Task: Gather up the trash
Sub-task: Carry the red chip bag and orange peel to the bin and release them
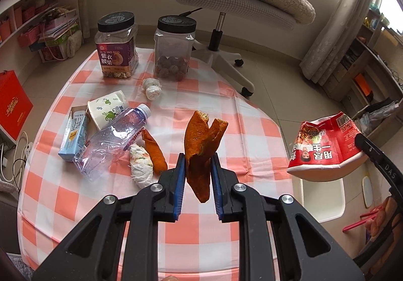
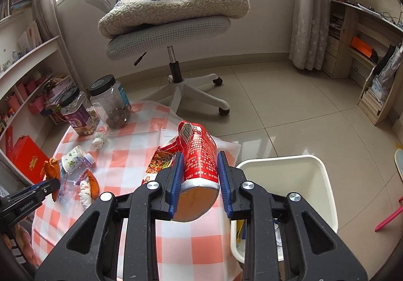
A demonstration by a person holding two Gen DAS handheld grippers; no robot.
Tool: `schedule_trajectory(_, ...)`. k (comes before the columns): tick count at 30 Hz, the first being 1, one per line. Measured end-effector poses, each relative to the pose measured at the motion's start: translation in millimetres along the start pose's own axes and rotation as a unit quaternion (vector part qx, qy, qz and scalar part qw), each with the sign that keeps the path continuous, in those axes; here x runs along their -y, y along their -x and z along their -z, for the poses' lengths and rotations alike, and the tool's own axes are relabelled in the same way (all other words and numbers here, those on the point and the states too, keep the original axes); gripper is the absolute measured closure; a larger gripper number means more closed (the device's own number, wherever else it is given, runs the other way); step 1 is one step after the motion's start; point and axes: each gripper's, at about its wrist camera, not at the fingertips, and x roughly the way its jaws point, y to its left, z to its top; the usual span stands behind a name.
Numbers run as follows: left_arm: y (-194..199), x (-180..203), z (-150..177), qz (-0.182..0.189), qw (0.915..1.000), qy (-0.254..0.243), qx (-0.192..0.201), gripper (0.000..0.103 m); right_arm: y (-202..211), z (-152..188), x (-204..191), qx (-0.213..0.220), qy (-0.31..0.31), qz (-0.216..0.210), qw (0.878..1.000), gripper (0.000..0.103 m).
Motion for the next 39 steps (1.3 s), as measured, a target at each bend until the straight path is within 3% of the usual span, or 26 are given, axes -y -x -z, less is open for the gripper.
schedule_trajectory(6,-8.5,30.3,5.3,0.011,0.9997,-0.019,-0.006,0.083,8.6,-1.0,59.3,0.002,-0.035,0.066,0.997,0.077)
schedule_trajectory(13,-14.0,70.0,7.2,0.047,0.9984,-0.031,-0.010,0.083,10.2,4.3,109.4,-0.020,-0.076,0.110,0.991,0.075)
schedule_trajectory(16,-14.6,95.9,7.1,0.073,0.9967,-0.036,-0.009,0.083,13.8,7.0,124.4,-0.020,-0.089,0.129,0.987,0.049)
schedule_trajectory(18,-15.7,115.9,8.4,0.092,0.9949,-0.041,-0.010,0.083,16.5,7.6,130.3,-0.014,-0.086,0.146,0.985,0.045)
schedule_trajectory(20,-18.1,135.8,9.9,0.110,0.9927,-0.048,-0.014,0.083,19.7,8.2,137.7,-0.009,-0.083,0.163,0.983,0.031)
schedule_trajectory(25,-29.3,182.1,21.6,0.134,0.9875,-0.077,-0.030,0.083,27.4,12.0,162.2,0.000,-0.083,0.199,0.976,0.012)
schedule_trajectory(37,-54.3,264.4,36.7,0.170,0.9755,-0.128,-0.056,0.083,47.7,18.0,218.7,0.007,-0.156,0.203,0.967,0.008)
schedule_trajectory(39,-59.4,273.5,36.2,0.173,0.9738,-0.134,-0.061,0.072,50.0,18.8,222.6,0.009,-0.164,0.204,0.965,0.008)
